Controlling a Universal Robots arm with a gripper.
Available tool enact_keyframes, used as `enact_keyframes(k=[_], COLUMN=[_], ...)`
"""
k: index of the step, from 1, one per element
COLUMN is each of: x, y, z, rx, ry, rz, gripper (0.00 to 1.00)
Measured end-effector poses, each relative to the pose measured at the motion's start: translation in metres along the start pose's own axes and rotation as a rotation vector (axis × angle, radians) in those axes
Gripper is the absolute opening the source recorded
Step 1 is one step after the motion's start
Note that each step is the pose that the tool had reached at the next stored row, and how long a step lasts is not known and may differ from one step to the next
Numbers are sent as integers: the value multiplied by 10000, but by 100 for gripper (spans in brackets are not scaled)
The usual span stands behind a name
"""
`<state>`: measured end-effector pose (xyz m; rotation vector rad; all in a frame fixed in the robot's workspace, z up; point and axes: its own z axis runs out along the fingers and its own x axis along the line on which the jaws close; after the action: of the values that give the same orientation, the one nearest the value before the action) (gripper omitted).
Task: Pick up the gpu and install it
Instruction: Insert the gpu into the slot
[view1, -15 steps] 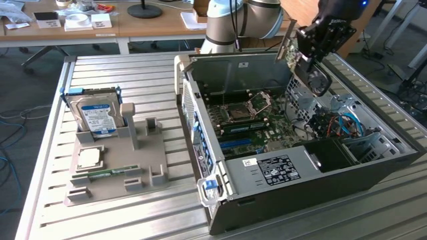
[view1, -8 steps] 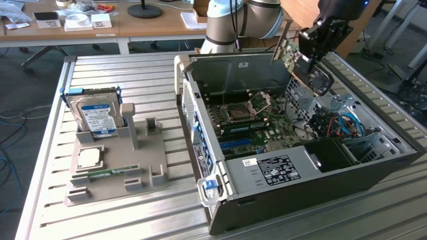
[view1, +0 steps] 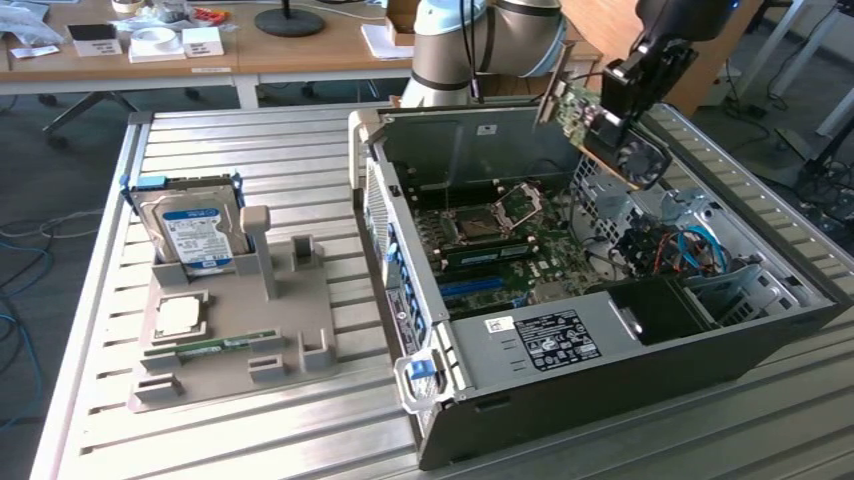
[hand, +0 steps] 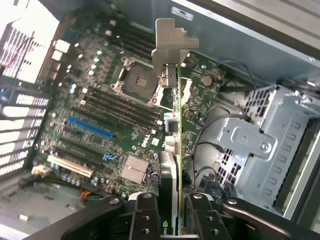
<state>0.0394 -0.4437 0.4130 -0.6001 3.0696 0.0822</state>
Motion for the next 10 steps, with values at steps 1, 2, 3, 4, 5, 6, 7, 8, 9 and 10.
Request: enact_keyframes(k=[1,2,3,4,5,6,7,8,9,10], x=[0,0,0,0,0,0,0,0,0,0], y=[0,0,0,0,0,0,0,0,0,0], z=[0,0,1,1,1,1,2,2,2,3], rx=[-3,-7,-13,-17,-21,-25,-29,-34,-38,-42], ry=[9,18,27,36,45,54,62,71,80,89], rz=[-181,-360,-555,-735,-914,-1095,-1274,-1453,-1639,-1818], gripper=[27,27,27,27,27,27,27,27,27,27])
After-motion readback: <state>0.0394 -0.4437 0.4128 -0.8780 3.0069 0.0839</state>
